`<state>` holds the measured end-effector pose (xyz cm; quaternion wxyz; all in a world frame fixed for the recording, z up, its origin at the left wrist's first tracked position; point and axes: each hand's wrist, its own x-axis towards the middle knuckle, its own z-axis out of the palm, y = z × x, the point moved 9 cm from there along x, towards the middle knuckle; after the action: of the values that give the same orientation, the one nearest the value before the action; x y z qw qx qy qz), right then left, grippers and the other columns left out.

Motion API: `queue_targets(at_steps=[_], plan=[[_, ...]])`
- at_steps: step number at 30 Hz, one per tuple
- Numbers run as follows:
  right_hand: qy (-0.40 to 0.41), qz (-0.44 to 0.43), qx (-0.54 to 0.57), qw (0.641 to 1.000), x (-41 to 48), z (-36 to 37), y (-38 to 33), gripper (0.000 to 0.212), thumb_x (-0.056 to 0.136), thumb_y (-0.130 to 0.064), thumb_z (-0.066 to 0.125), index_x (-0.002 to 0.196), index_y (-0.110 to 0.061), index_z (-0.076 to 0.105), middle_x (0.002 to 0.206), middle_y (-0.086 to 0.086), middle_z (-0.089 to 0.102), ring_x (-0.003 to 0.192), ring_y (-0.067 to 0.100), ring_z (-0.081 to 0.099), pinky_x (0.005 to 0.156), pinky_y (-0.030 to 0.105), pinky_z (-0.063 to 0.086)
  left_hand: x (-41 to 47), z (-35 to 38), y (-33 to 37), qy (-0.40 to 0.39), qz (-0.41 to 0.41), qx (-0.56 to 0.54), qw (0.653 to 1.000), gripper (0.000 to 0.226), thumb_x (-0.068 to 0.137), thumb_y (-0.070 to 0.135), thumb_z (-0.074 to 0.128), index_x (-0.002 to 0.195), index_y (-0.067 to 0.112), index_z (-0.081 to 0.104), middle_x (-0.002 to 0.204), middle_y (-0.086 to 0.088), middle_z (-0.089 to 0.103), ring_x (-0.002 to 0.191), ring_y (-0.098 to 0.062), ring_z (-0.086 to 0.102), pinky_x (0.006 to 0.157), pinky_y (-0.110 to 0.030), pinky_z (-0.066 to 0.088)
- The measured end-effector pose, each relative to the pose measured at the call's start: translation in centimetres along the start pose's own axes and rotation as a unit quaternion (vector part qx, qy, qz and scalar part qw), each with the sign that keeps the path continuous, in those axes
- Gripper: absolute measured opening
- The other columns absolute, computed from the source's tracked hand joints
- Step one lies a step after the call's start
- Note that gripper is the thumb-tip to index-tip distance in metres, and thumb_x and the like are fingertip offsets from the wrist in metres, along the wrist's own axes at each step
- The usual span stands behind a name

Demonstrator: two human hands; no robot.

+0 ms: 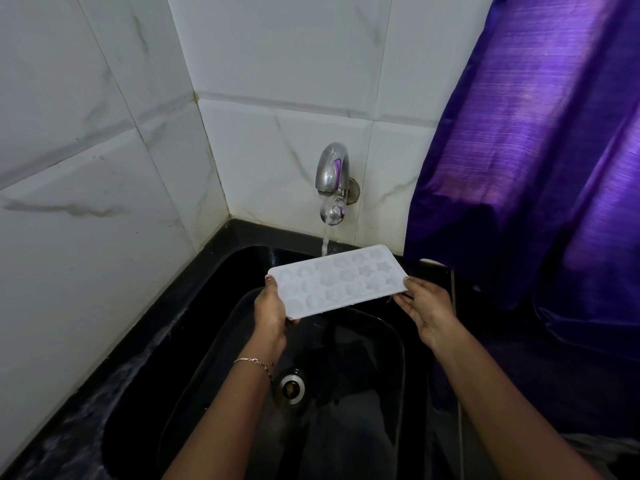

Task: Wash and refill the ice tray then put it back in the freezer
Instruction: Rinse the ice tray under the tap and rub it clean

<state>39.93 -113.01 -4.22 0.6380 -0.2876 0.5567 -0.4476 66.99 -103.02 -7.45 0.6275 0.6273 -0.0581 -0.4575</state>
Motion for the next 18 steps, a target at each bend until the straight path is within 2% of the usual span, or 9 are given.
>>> queue_targets(at_steps=[7,14,18], plan=[[0.019,0.002,0.017,1.000,0.1,-1.8,-0.5,0.019,0.093,-0.006,0.059,0.111,0.000,0.061,0.108,0.015,0.068,0.099,0.022,0.067,0.082,0.027,0.055,-0.2,2.1,-0.2,-0.019,-0.006,0.004,1.000,0.041,0.101,0.045,0.036,0.102,0.011,0.060,0.081,-0.009,0.068,0.054,-0.022,0.059,0.034,-0.019,0.035],[0.026,-0.008,0.038,0.999,0.0,-2.6,-1.3,0.019,0.094,-0.004,0.057,0.112,0.001,0.060,0.101,0.013,0.067,0.088,0.018,0.066,0.077,0.025,0.054,0.1,3.4,-0.6,-0.032,-0.013,0.004,0.999,0.042,0.101,0.046,0.036,0.102,0.011,0.061,0.080,-0.009,0.068,0.048,-0.019,0.058,0.034,-0.019,0.034],[0.024,-0.007,0.040,0.999,0.0,-2.3,-1.1,0.020,0.095,-0.004,0.056,0.113,0.002,0.059,0.101,0.013,0.067,0.087,0.017,0.066,0.078,0.024,0.054,0.5,3.3,-0.6,-0.026,-0.011,0.002,1.000,0.041,0.101,0.046,0.037,0.102,0.012,0.061,0.078,-0.007,0.068,0.051,-0.020,0.059,0.034,-0.019,0.035]])
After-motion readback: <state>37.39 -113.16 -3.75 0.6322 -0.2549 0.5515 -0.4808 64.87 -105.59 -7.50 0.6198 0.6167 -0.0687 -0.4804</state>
